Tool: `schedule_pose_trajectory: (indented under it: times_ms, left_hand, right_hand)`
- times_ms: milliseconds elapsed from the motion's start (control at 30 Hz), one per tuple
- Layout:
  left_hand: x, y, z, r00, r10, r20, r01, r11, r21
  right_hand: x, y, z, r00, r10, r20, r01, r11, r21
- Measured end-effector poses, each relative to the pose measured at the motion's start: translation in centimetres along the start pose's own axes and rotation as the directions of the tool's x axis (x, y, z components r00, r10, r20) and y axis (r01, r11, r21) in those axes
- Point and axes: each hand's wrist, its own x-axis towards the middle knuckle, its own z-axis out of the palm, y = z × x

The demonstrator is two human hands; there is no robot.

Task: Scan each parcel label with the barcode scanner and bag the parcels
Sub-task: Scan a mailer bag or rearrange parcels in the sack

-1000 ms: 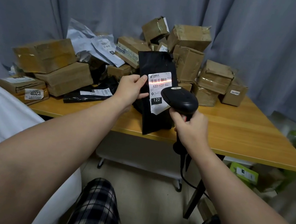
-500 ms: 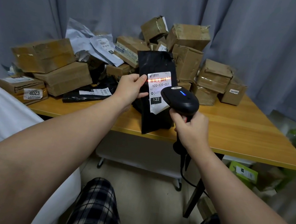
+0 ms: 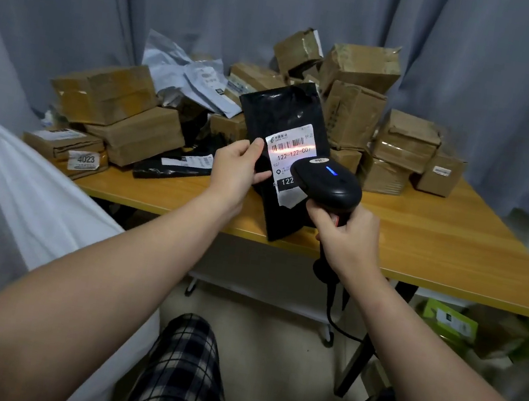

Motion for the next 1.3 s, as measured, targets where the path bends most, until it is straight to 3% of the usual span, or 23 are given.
schedule_pose_trajectory:
  times_ms: [167, 300, 433, 633, 800, 900, 1000, 1133, 1200, 1300]
  left_hand:
    - [-1.6, -0.2, -5.4, 0.995, 0.074, -0.068, -0.077, 0.996, -0.039]
    - [-2.9, 0.0, -12.6, 0.98, 0.077, -0.183, -0.084, 0.996, -0.032]
    - [-4.3, 0.8, -20.9, 0.941, 0.059, -0.333, -0.047, 0.998, 0.046]
    - [-5.7, 0.9, -31.2, 0.844, 0.023, -0.536, 0.059, 0.989, 0.136]
    - [-5.2, -2.8, -36.8, 0.768, -0.017, -0.64, 0.245, 0.932, 0.268]
    - [-5.5, -5.8, -39.2, 0.752, -0.046, -0.657, 0.404, 0.82, 0.405]
    - [-6.4, -8.2, -40.3, 0.78, -0.111, -0.616, 0.557, 0.571, 0.603]
    - [-7.0, -12.0, -42.4, 0.73, -0.316, -0.606, 0.682, 0.275, 0.678]
    - [-7.6, -13.5, -42.8, 0.706, -0.395, -0.588, 0.671, 0.109, 0.733]
    - [-8.1, -14.4, -42.2, 0.724, -0.369, -0.583, 0.653, 0.094, 0.751]
  right_hand:
    - [-0.5, -2.1, 4.9, 0.993, -0.049, 0.104, 0.043, 0.997, 0.062]
    - [-1.8, -4.5, 11.3, 0.948, -0.116, 0.296, 0.081, 0.989, 0.127]
    - [-3.7, -5.9, 18.2, 0.867, -0.091, 0.491, 0.031, 0.991, 0.129]
    - [-6.3, -9.0, 25.9, 0.688, -0.023, 0.725, -0.05, 0.996, 0.079]
    - [-7.9, -8.4, 29.7, 0.598, 0.038, 0.8, -0.03, 0.999, -0.025]
    - [-8.7, -7.1, 31.5, 0.575, 0.099, 0.812, -0.065, 0.995, -0.075]
    - [-9.6, -5.6, 33.0, 0.557, 0.163, 0.815, -0.09, 0.987, -0.136]
    - [-11.3, -3.4, 34.5, 0.549, 0.207, 0.81, -0.094, 0.978, -0.186]
    - [-12.1, -2.5, 34.9, 0.545, 0.206, 0.813, -0.092, 0.978, -0.186]
    - [-12.5, -1.7, 34.8, 0.516, 0.228, 0.825, -0.057, 0.971, -0.233]
